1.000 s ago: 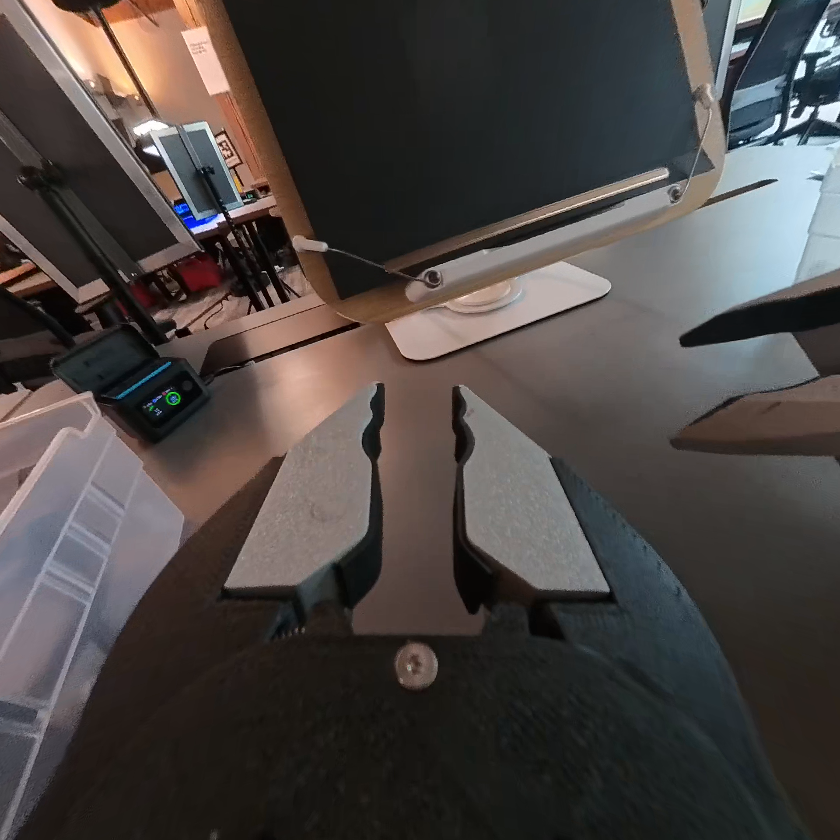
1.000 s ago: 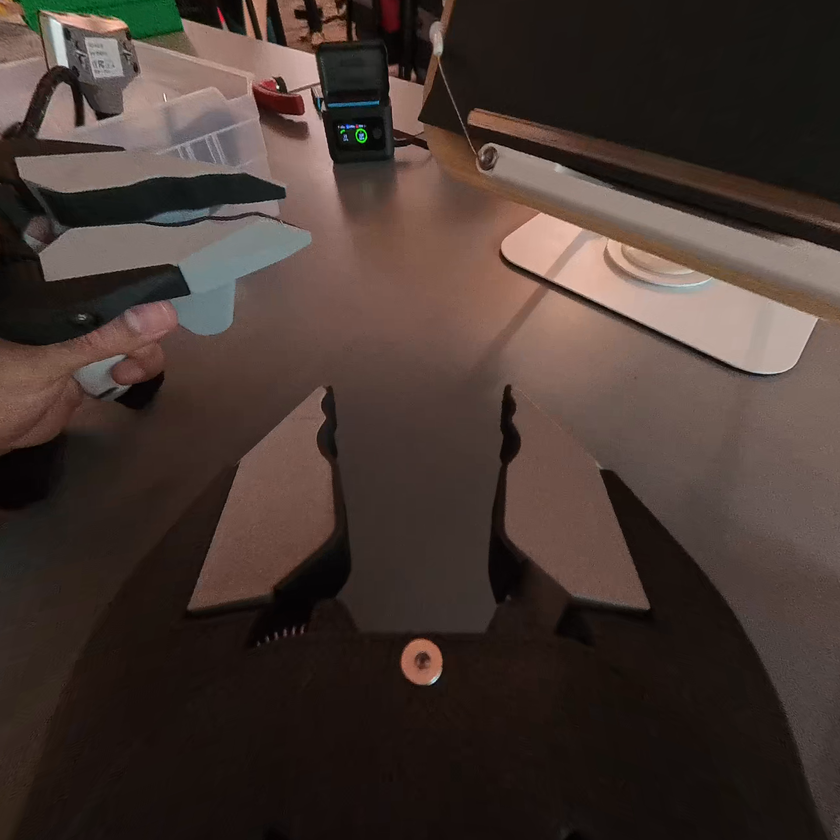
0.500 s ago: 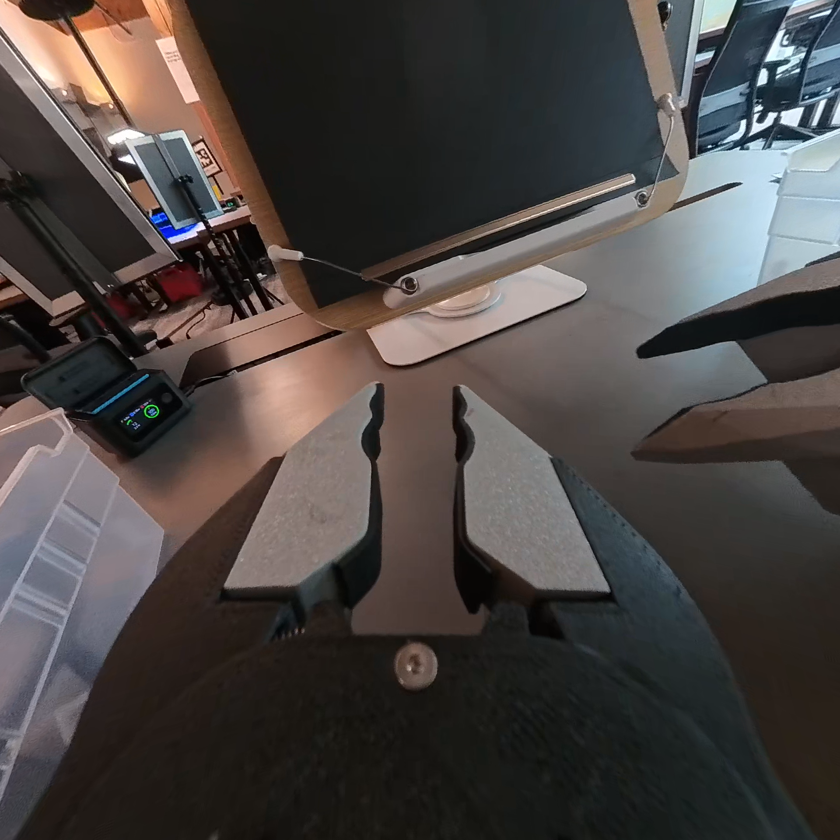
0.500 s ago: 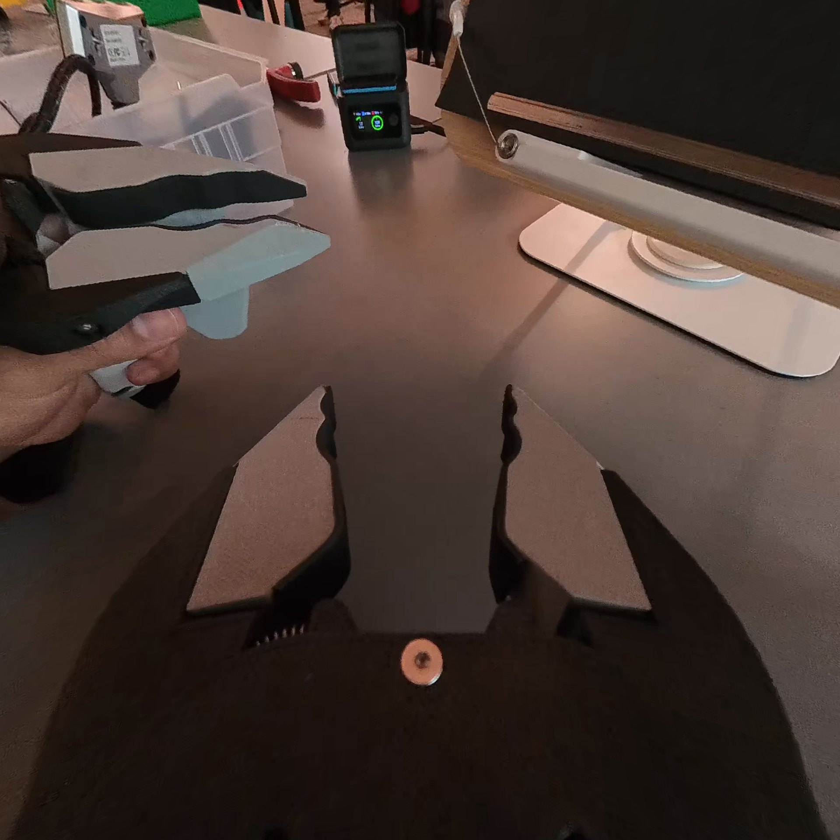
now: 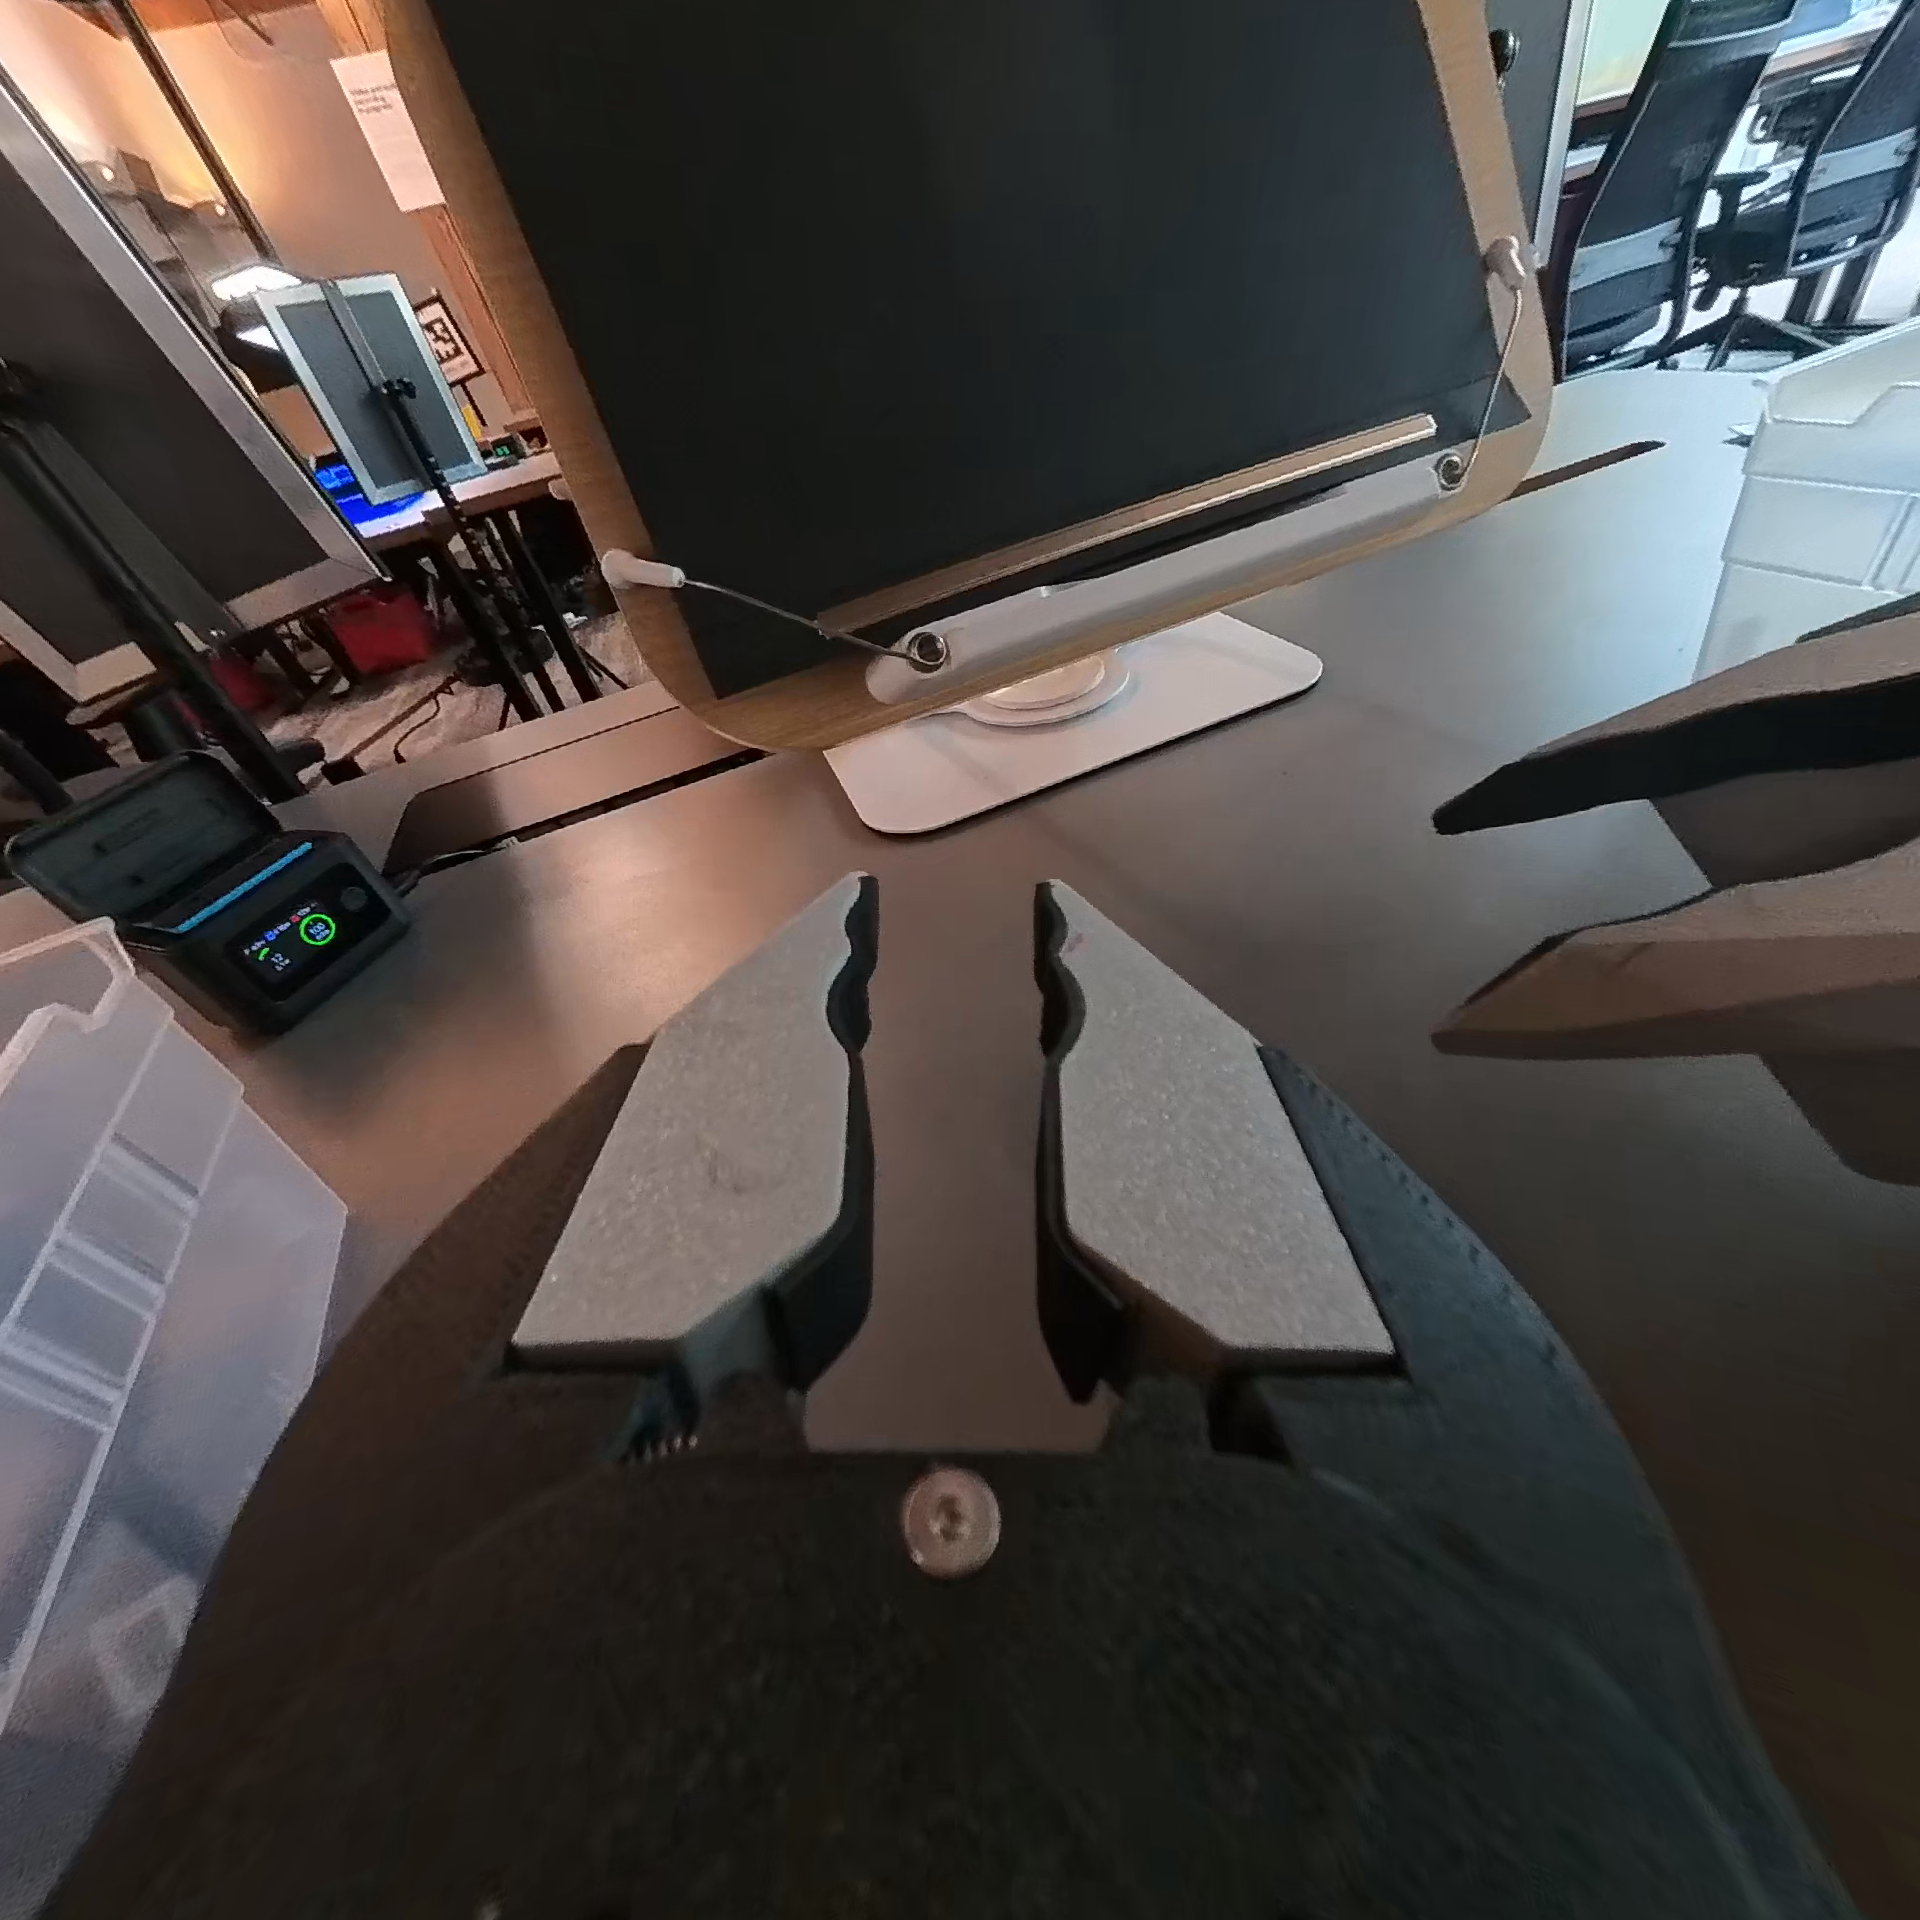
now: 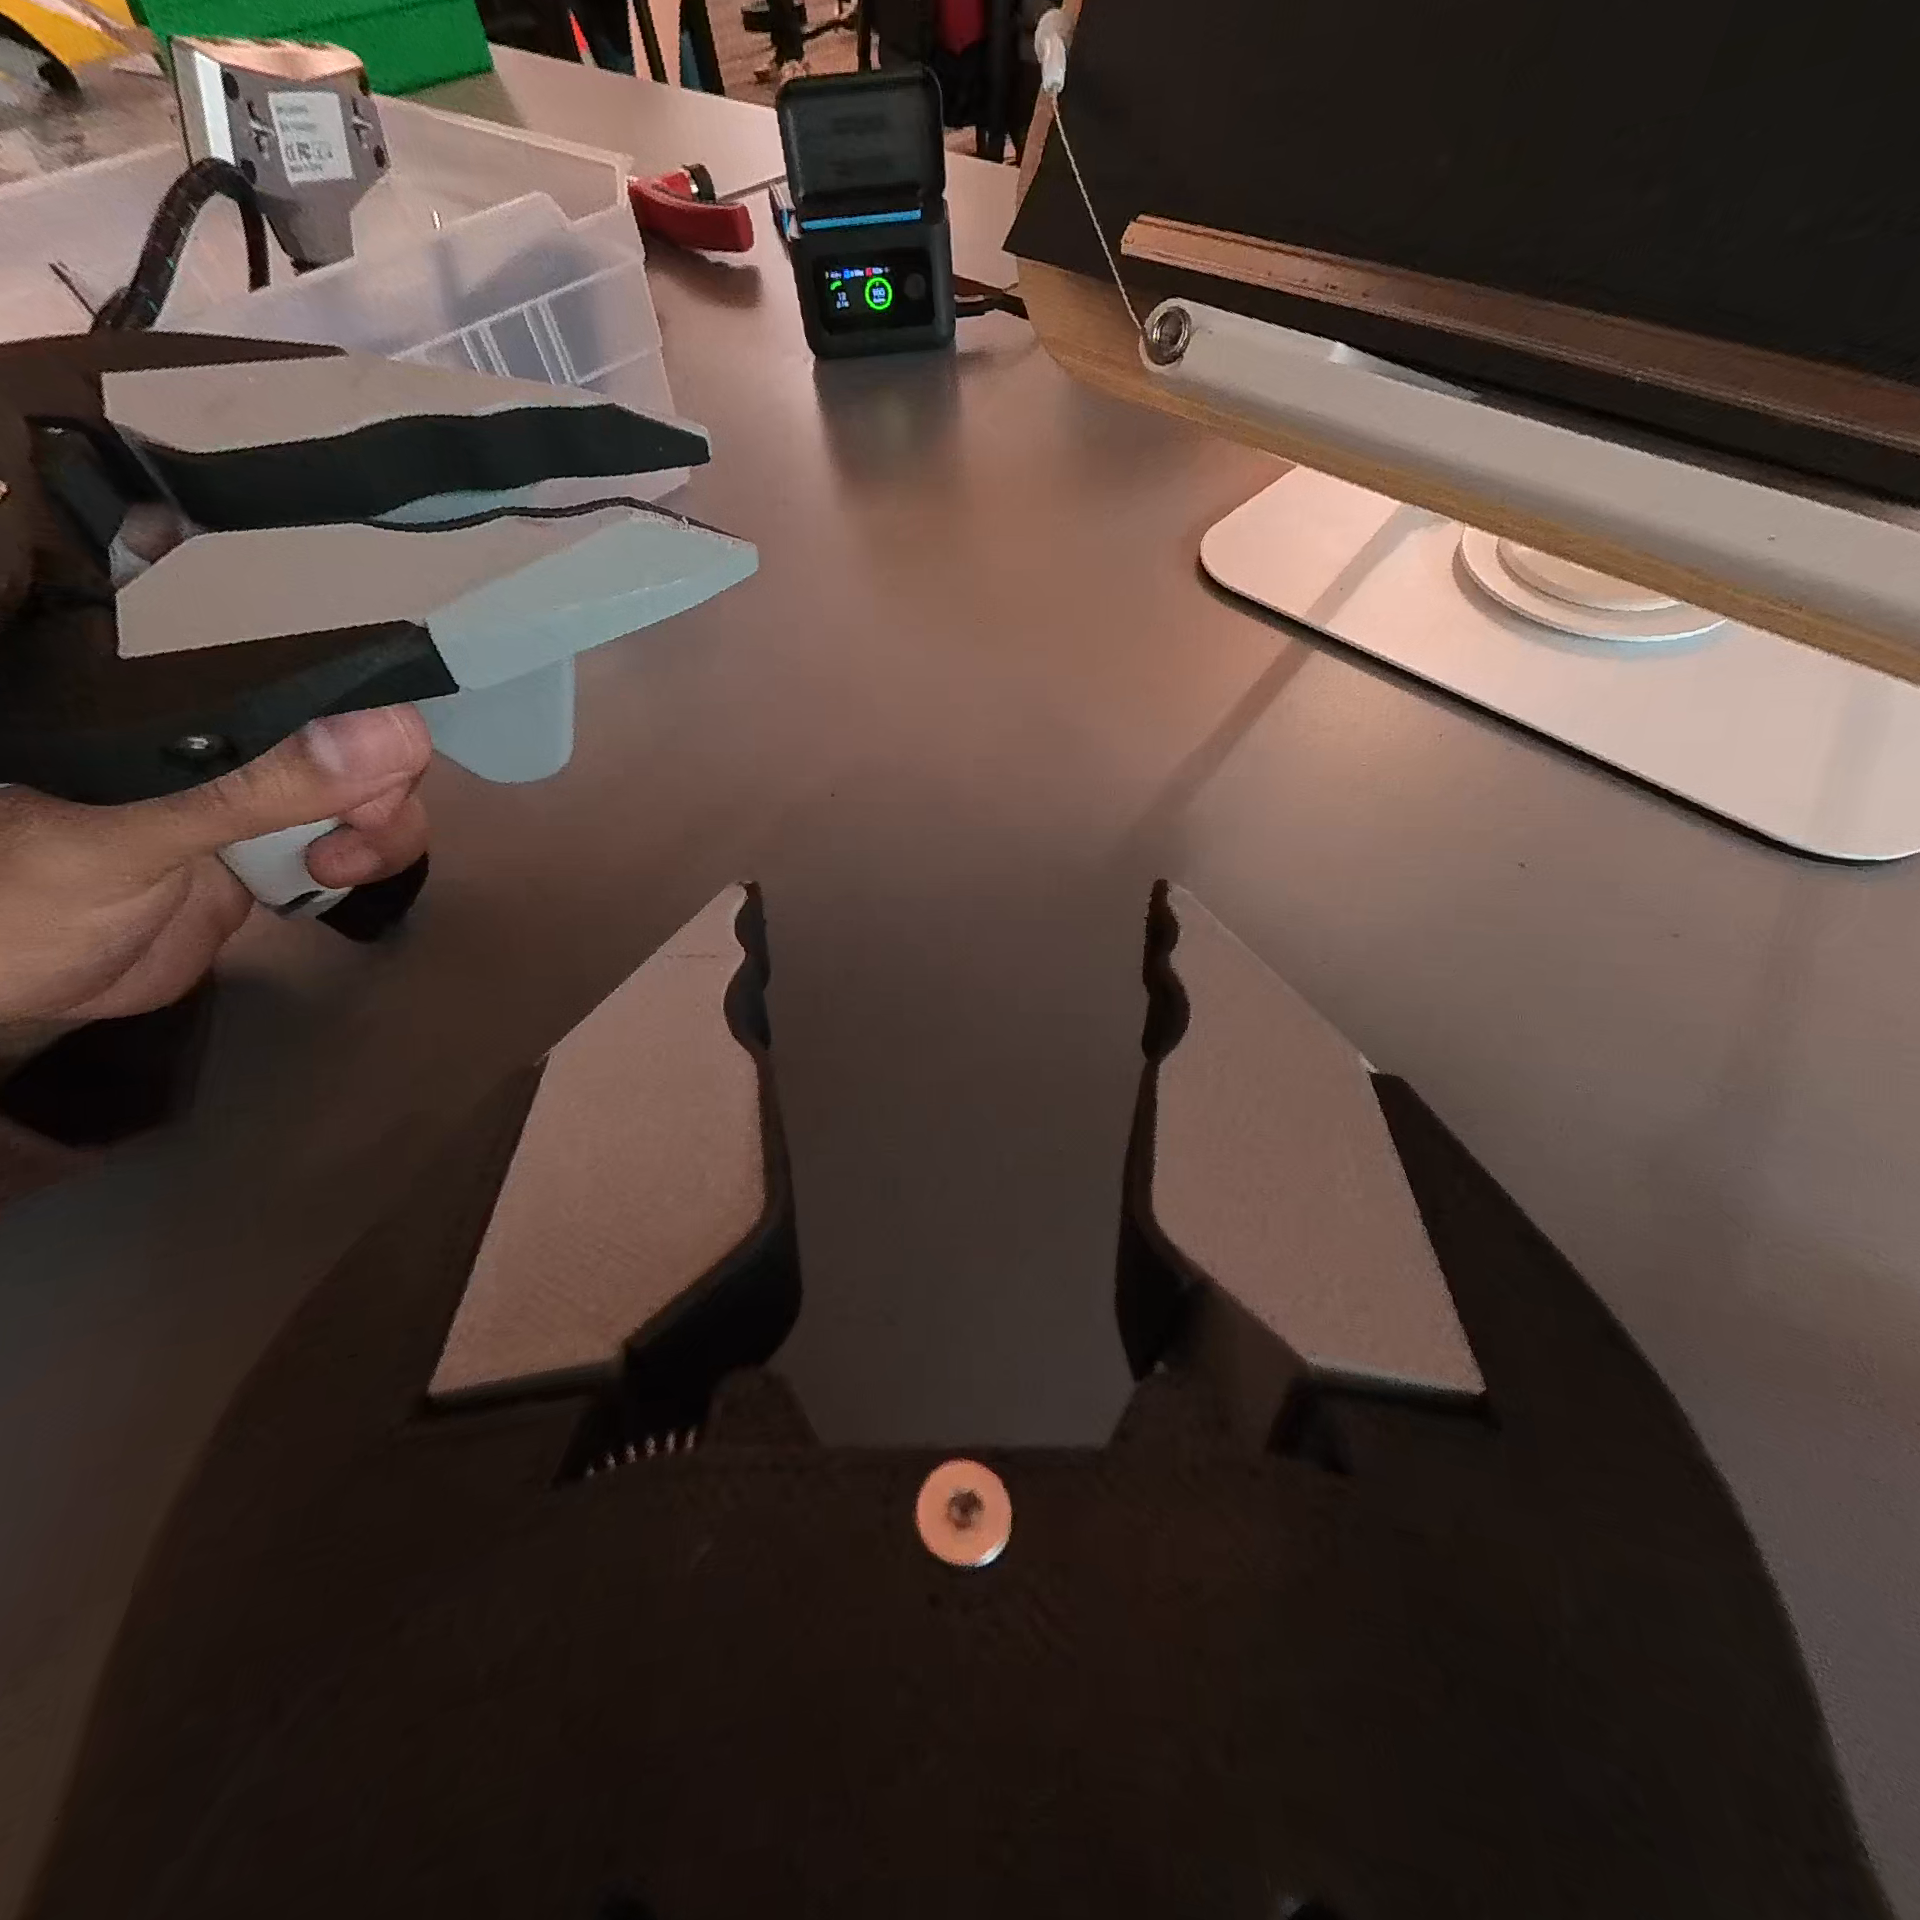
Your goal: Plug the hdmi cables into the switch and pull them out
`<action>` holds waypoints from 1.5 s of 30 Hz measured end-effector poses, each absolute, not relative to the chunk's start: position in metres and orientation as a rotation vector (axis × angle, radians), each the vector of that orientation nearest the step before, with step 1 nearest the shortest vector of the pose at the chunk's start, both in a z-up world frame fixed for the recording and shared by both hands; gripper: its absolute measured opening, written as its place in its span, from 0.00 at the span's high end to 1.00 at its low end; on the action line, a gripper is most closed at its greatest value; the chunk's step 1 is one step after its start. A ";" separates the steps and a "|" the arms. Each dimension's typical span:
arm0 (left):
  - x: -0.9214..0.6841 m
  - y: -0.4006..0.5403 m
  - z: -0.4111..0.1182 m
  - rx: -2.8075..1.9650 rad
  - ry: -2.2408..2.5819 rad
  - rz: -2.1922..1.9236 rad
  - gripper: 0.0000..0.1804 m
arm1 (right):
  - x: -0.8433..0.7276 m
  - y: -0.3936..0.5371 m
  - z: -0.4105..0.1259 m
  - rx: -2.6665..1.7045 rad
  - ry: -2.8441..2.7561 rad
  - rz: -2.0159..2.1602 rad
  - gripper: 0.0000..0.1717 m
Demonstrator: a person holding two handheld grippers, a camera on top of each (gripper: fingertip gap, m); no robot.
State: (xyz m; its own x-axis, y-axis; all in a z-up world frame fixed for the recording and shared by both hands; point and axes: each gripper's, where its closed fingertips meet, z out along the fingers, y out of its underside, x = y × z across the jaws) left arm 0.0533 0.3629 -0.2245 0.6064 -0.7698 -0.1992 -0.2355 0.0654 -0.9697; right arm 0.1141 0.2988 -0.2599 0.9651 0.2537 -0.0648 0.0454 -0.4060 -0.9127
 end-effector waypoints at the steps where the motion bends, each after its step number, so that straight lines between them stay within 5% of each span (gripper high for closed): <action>1: 0.054 0.362 -0.224 -1.489 0.895 -0.494 0.85 | 0.114 0.299 -0.260 -1.984 -0.214 0.230 0.59; 11: 0.055 0.361 -0.226 -1.488 0.906 -0.490 0.86 | 0.119 0.300 -0.262 -1.993 -0.203 0.201 0.58; 23: 0.055 0.361 -0.226 -1.484 0.910 -0.482 0.86 | 0.171 0.305 -0.261 -2.000 -0.014 -0.154 0.40; 35: 0.056 0.359 -0.226 -1.488 0.908 -0.497 0.86 | 0.178 0.299 -0.274 -2.086 0.029 -0.131 0.36; 45: 0.059 0.356 -0.226 -1.465 0.934 -0.476 0.85 | 0.167 0.289 -0.227 -1.782 -0.081 -0.197 0.55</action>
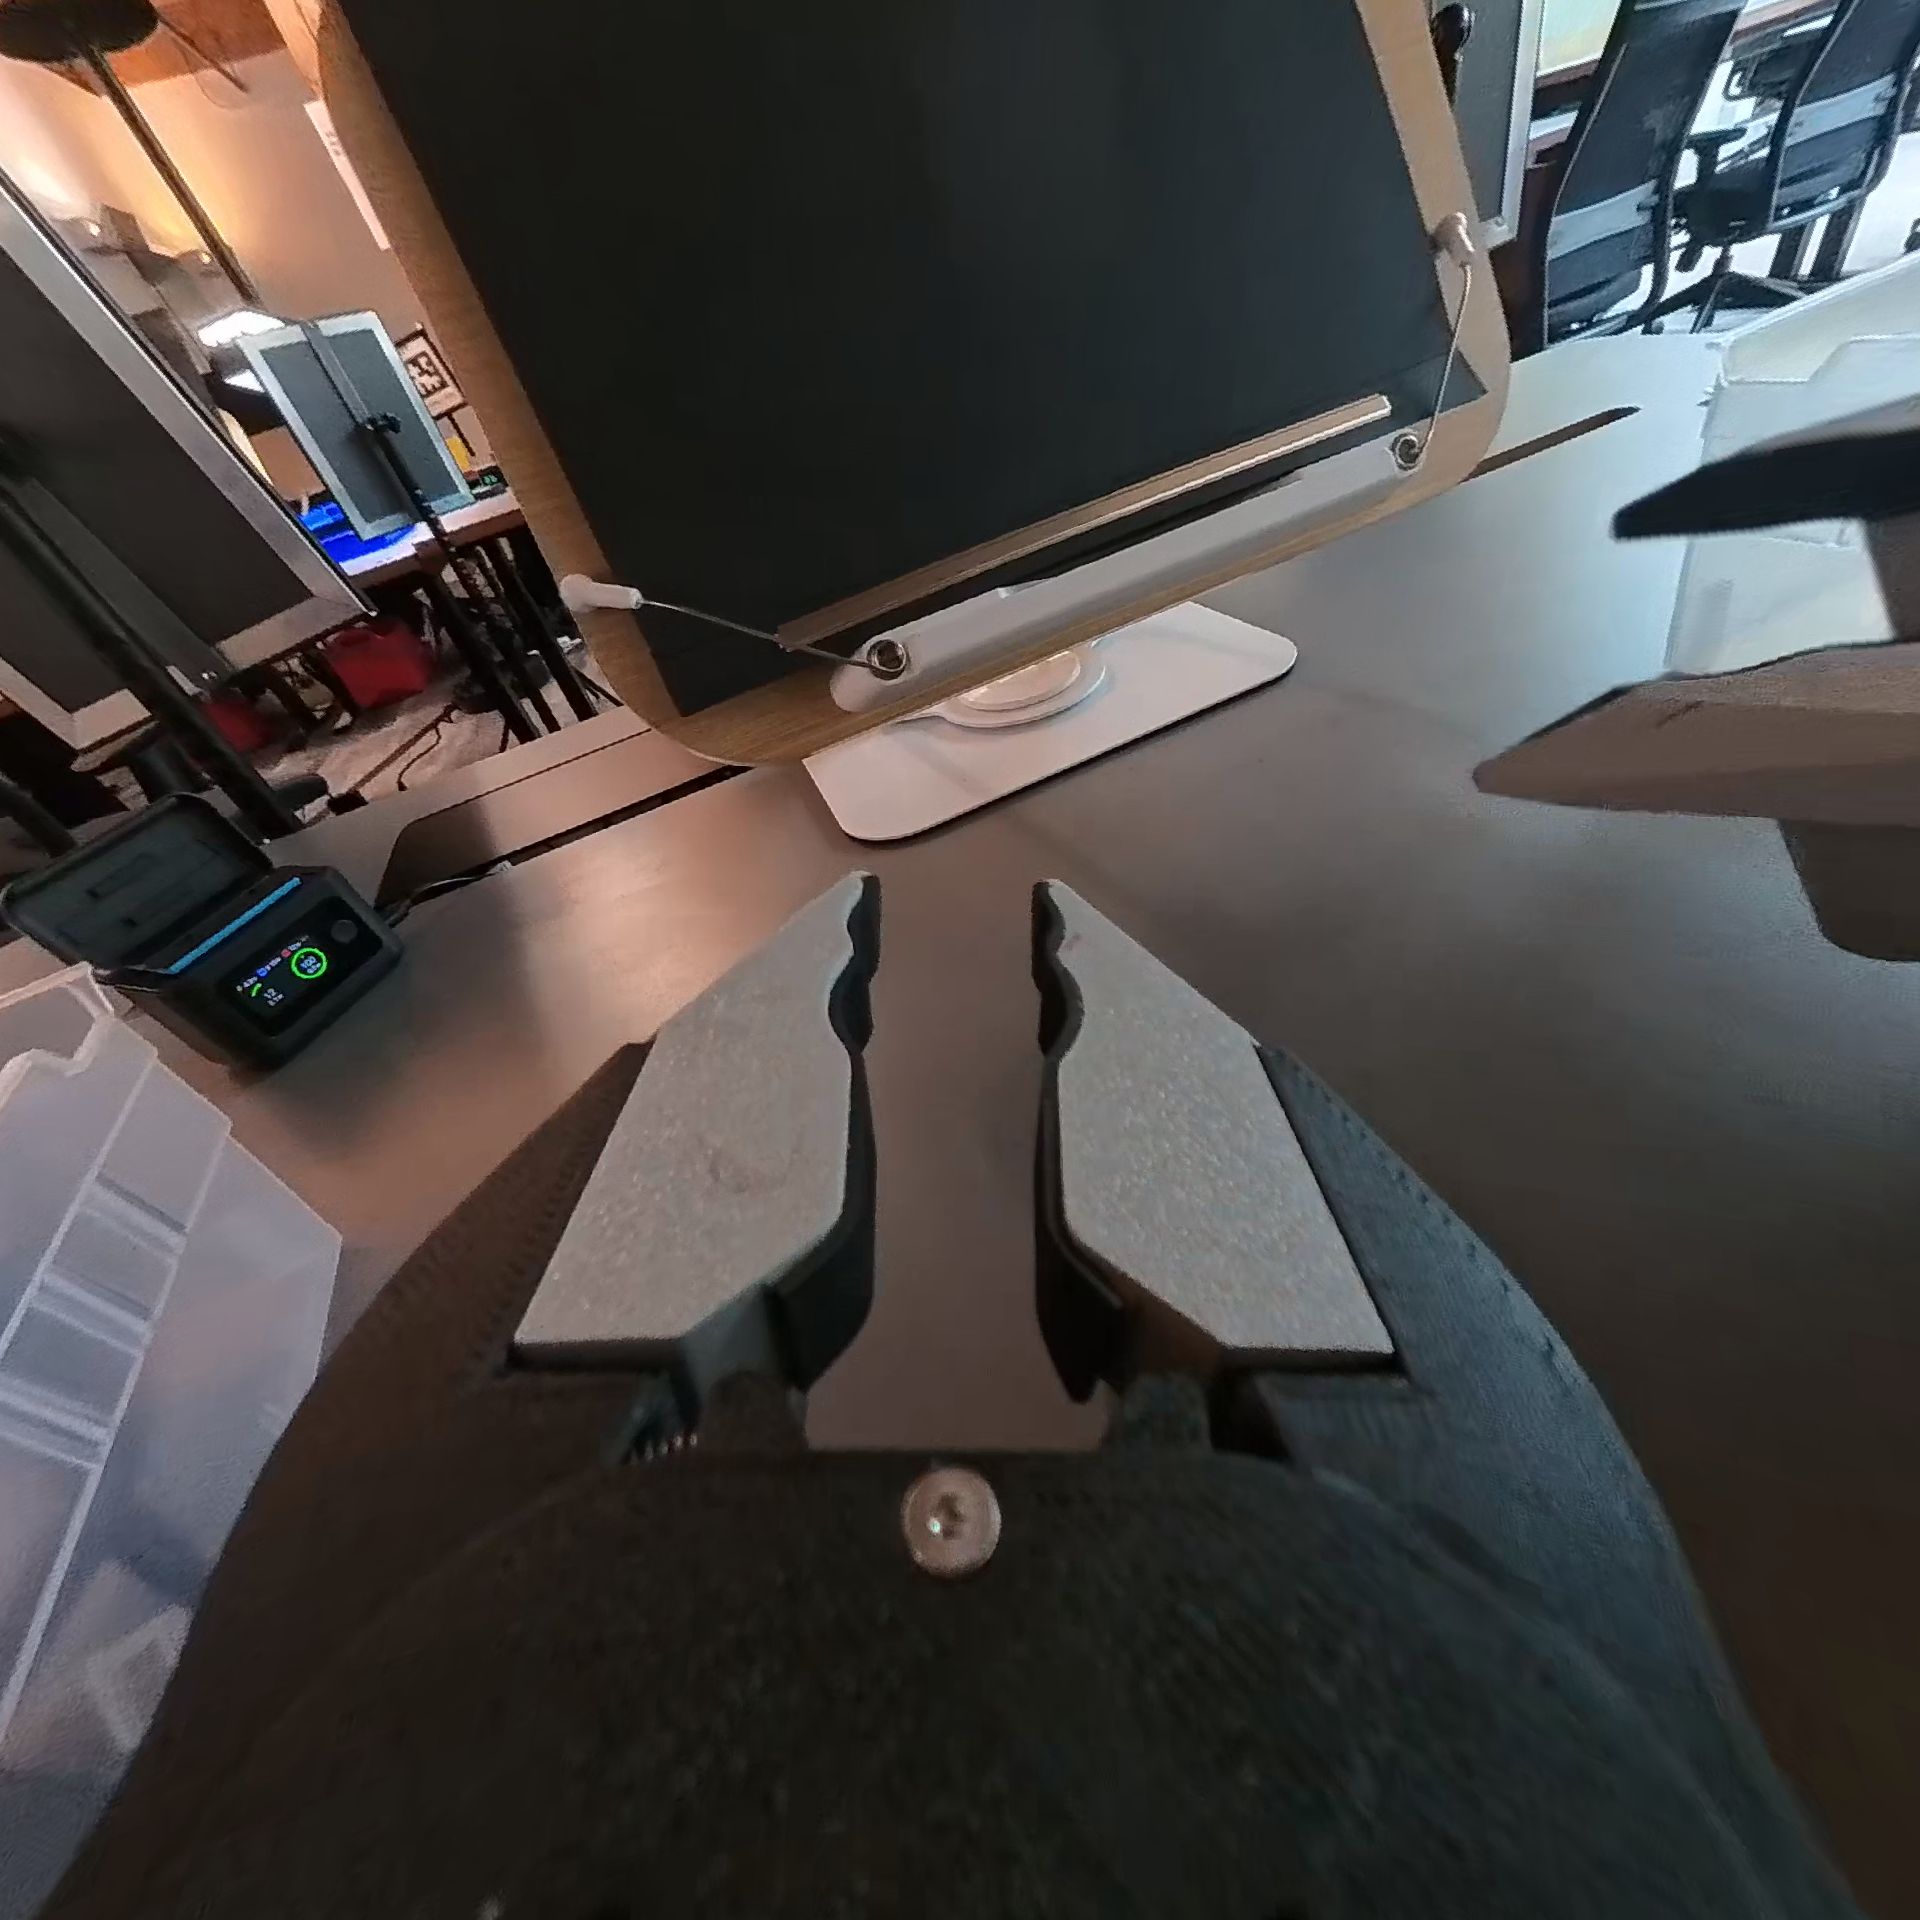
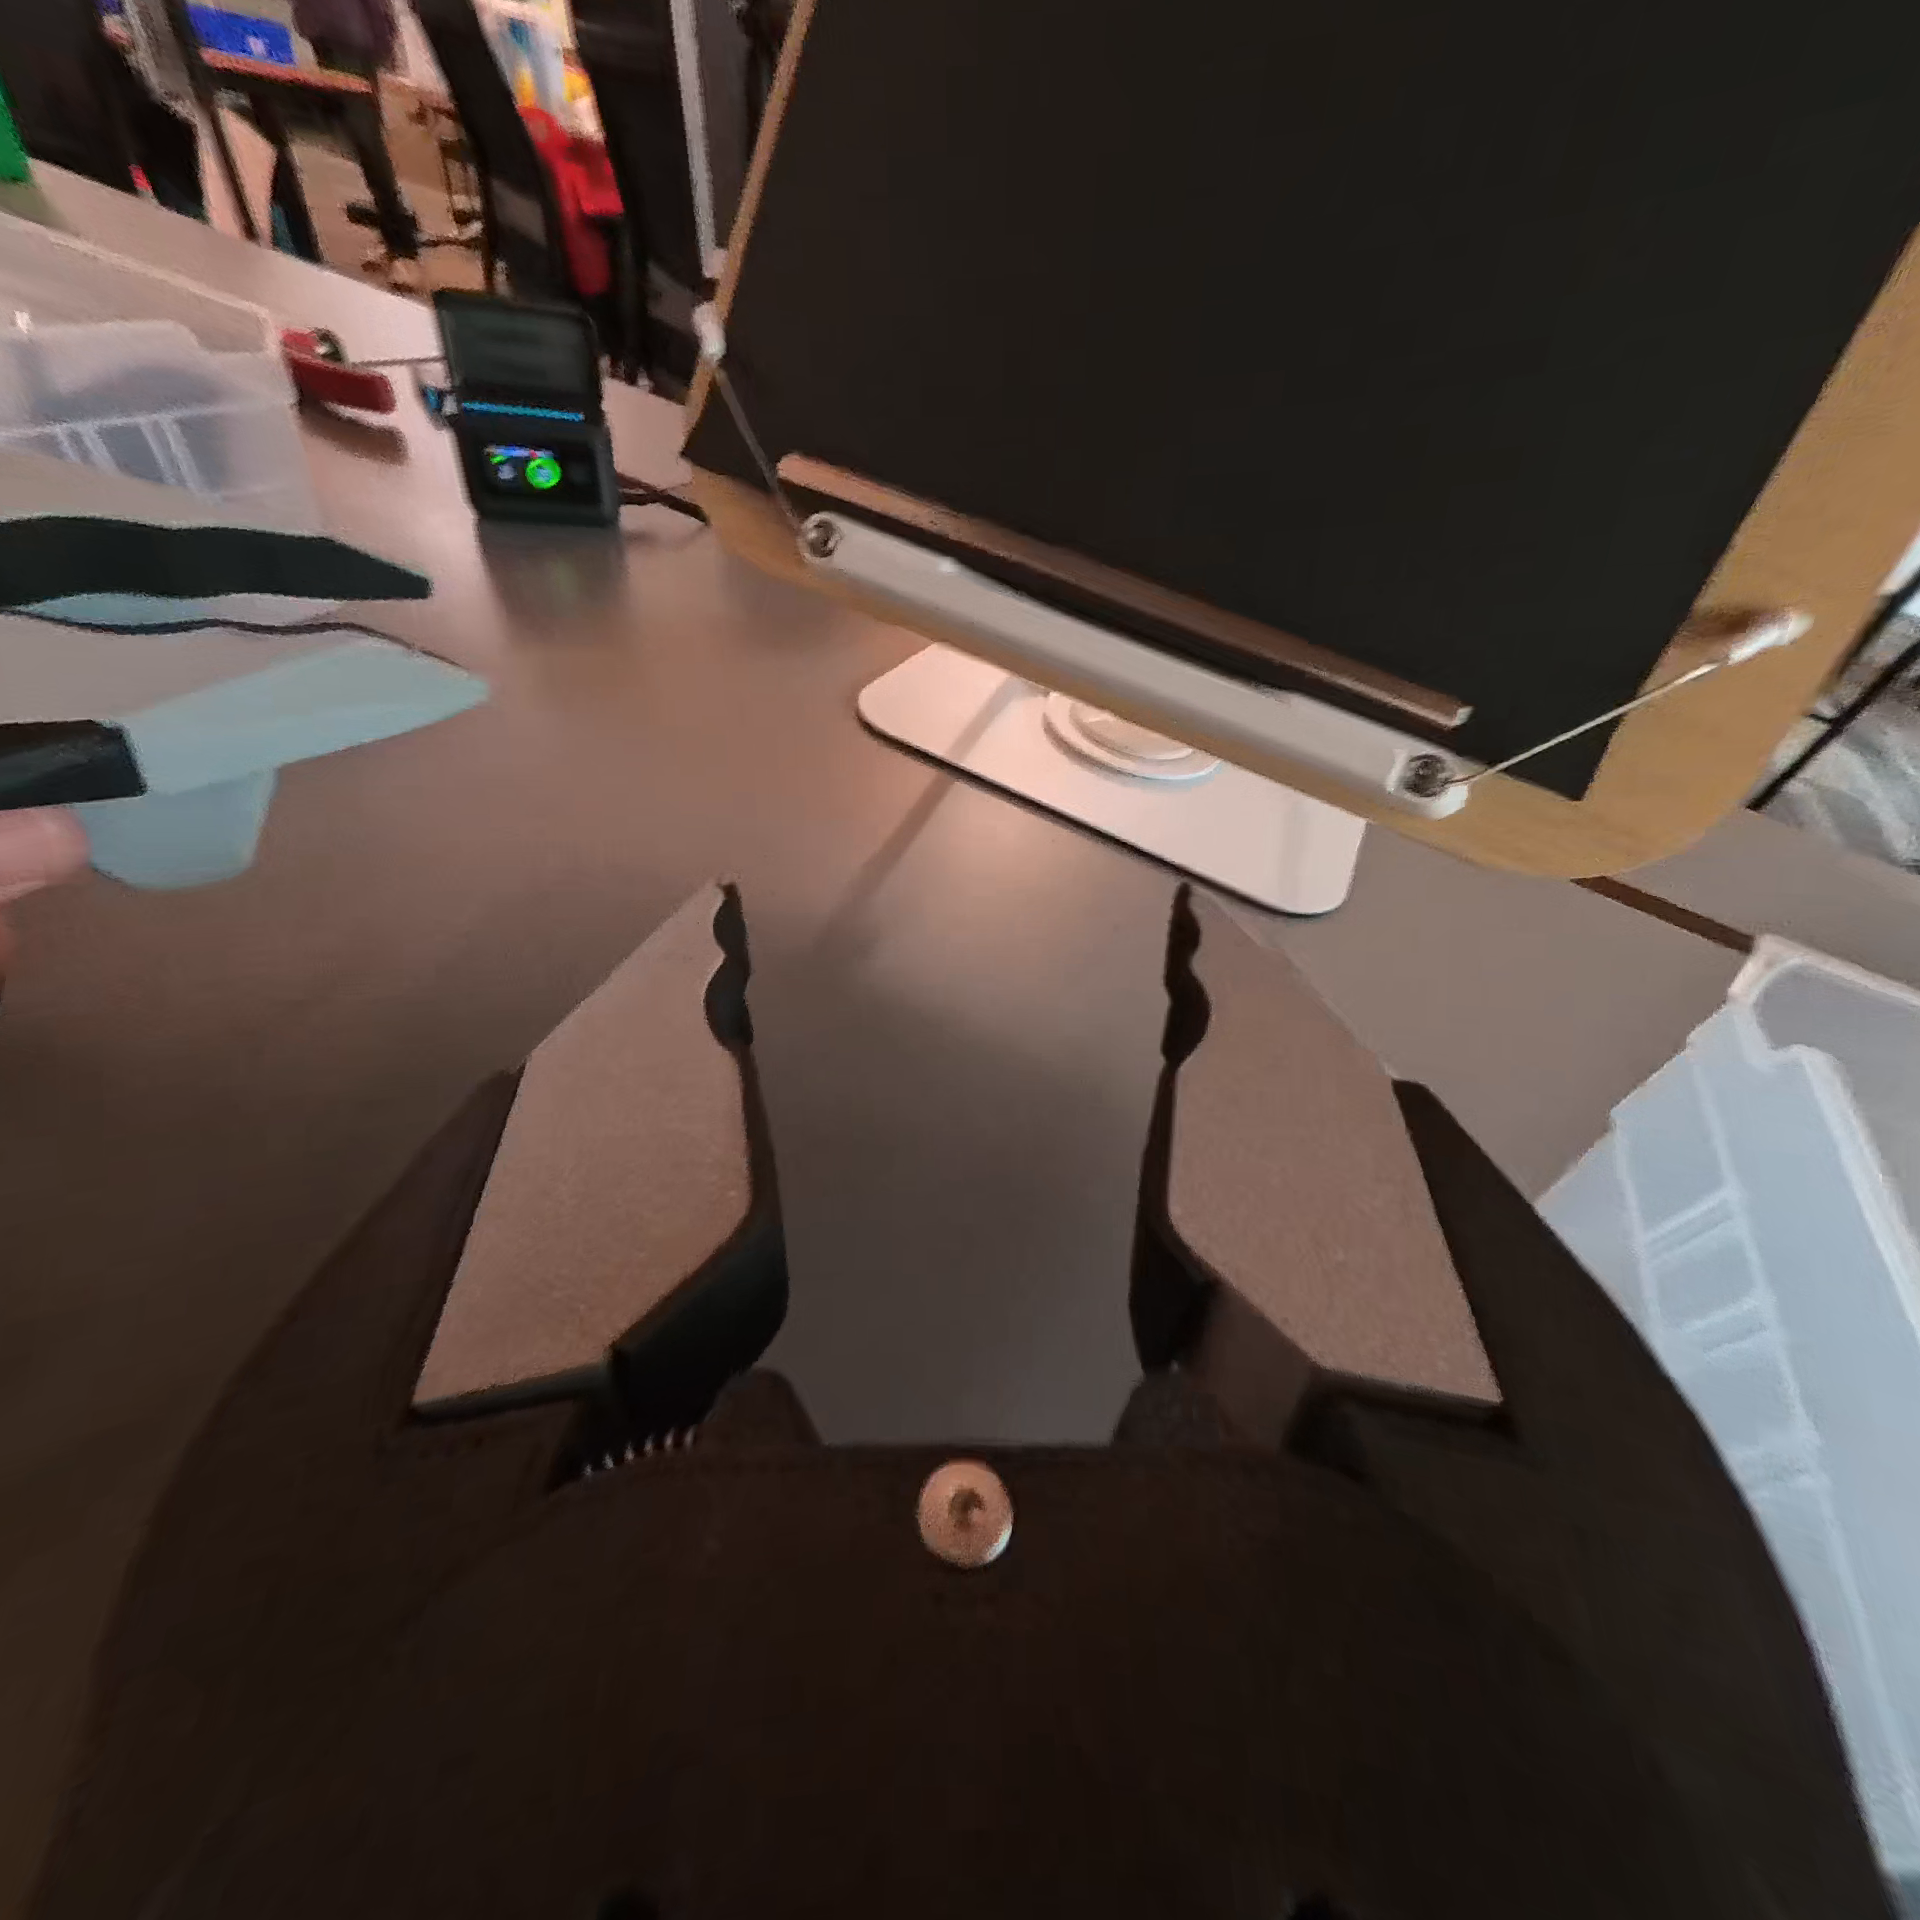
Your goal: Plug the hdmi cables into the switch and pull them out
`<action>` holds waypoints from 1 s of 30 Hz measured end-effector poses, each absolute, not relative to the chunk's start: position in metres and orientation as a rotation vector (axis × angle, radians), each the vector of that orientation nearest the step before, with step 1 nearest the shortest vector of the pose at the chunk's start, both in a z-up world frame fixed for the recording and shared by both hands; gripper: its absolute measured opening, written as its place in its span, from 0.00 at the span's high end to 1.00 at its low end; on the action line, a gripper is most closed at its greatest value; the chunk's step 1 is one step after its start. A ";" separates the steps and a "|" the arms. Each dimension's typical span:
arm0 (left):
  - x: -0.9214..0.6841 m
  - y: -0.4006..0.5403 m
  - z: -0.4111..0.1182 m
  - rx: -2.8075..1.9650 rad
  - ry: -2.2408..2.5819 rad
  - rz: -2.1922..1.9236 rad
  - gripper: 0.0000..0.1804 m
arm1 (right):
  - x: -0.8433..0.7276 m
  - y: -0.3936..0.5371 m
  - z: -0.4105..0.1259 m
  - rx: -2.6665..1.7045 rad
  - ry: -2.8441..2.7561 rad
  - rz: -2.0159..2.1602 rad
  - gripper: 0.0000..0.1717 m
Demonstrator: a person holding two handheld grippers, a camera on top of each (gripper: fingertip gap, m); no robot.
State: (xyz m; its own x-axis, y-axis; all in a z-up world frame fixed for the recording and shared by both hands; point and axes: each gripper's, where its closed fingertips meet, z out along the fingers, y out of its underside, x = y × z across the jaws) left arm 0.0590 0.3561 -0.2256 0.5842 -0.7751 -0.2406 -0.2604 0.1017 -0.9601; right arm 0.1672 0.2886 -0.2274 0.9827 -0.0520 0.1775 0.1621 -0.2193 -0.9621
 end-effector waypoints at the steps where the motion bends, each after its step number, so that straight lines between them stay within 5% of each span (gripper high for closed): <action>1: 0.059 0.356 -0.225 -1.464 0.933 -0.476 0.85 | 0.162 0.289 -0.232 -1.811 -0.101 -0.156 0.57; 10: 0.058 0.356 -0.226 -1.468 0.932 -0.477 0.86 | 0.143 0.293 -0.260 -1.956 -0.172 0.014 0.68; 30: 0.050 0.322 -0.200 -1.478 0.945 -0.656 0.84 | 0.142 0.294 -0.263 -1.973 -0.181 0.043 0.70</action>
State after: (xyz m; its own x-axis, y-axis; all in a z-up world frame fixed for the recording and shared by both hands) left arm 0.0495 0.3225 -0.1997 0.5102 -0.8512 -0.1232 -0.1822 0.0330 -0.9827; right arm 0.1417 0.2940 -0.2630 0.9877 0.1468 0.0534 0.1071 -0.3875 -0.9156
